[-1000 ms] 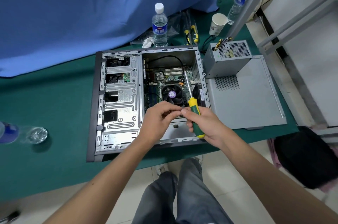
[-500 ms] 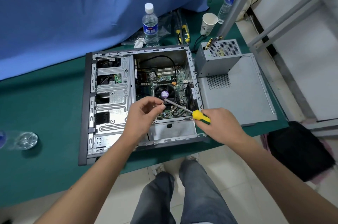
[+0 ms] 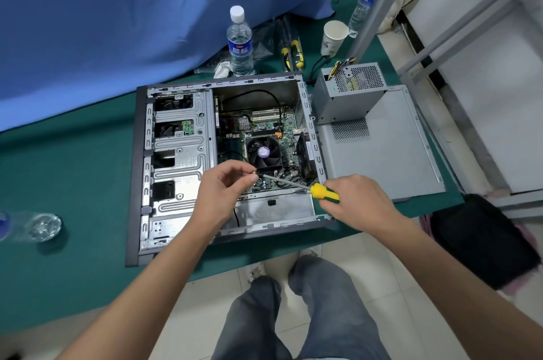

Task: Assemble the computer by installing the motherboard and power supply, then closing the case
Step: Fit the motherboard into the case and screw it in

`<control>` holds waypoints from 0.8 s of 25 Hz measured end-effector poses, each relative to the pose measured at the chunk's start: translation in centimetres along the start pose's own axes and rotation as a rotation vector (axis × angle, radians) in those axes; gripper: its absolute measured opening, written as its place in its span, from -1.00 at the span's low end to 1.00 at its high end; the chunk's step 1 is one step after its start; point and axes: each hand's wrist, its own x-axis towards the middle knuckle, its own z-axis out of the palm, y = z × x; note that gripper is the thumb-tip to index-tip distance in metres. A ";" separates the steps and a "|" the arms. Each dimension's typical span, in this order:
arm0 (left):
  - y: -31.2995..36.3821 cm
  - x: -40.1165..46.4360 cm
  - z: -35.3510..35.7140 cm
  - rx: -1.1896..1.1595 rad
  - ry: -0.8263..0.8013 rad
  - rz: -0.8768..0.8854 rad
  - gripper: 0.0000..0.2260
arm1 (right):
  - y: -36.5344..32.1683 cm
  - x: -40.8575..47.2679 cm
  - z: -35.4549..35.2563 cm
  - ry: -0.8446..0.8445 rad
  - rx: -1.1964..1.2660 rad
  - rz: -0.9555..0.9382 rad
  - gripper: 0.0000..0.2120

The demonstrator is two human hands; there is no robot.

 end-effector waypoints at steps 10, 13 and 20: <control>-0.9 -0.1 -0.3 0.548 -0.090 0.048 -0.94 | 0.1 1.0 -1.2 -0.128 0.013 -0.060 -0.82; -1.5 0.1 0.6 0.728 -0.092 0.032 -0.96 | 0.3 1.6 -3.0 -0.261 0.271 -0.041 -0.72; -3.2 0.0 3.3 0.814 -0.102 -0.161 -0.96 | 0.3 2.8 -5.7 -0.069 0.757 0.050 -0.78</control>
